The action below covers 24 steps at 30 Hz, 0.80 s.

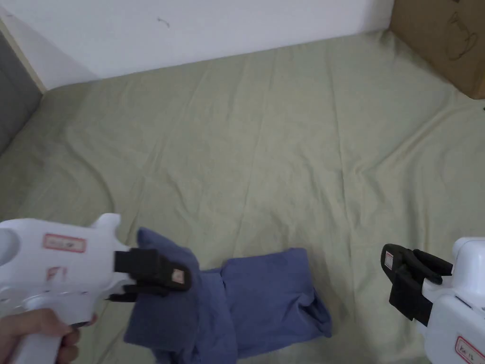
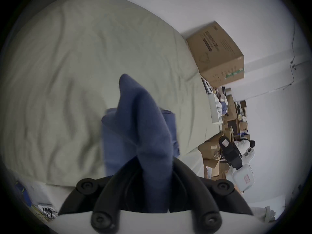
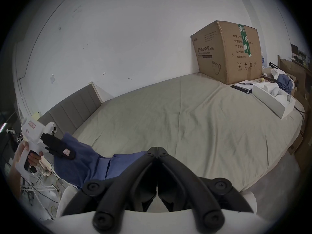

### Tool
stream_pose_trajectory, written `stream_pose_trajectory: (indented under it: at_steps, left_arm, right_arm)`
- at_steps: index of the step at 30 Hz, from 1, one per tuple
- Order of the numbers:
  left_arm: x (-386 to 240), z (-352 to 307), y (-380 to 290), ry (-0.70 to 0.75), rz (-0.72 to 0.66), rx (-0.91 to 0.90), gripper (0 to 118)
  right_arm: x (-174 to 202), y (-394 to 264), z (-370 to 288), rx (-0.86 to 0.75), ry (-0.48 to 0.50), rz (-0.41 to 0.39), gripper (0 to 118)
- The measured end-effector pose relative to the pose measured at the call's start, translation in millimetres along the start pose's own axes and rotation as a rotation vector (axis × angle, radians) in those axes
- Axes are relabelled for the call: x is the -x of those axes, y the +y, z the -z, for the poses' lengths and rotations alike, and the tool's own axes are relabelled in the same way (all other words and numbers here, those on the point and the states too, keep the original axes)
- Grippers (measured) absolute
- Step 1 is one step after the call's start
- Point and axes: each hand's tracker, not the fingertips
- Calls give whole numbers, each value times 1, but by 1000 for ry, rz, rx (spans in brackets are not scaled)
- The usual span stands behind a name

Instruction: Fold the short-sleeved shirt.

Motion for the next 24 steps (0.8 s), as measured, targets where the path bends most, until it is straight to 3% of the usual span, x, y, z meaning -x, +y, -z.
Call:
stream_pose_trajectory:
  at_steps: [8,10,11,12,14,15,20,22,23,24]
  left_arm:
    - [-67,123,14,-27,49,138,7]
    - [-73,147,17,-2,43,159,13]
    - [-75,155,18,-3,50,174,29]
    - [-77,160,18,0,46,178,53]
    - [-86,161,14,-16,69,184,110]
    - [-89,160,13,-21,80,178,118]
    - [-86,120,13,-32,96,69,118]
    - [-78,104,8,-15,83,34,112]
    - [-73,99,4,-3,74,18,96]
    - [-67,95,-1,7,64,-9,72]
  right_arm:
    - [-26,1,-8,32,-19,50,0]
    - [-30,0,-9,38,-14,61,0]
    - [-31,-1,-8,41,-16,62,0]
    - [-31,-1,-8,44,-18,61,0]
    - [-33,-3,-7,55,-15,56,0]
    - [-33,-3,-6,61,-13,53,0]
    - [-36,-8,1,87,-9,57,0]
    - [-38,-10,3,97,0,70,0]
    - [-38,-11,5,100,3,75,0]
    - [-38,-12,6,103,4,77,0]
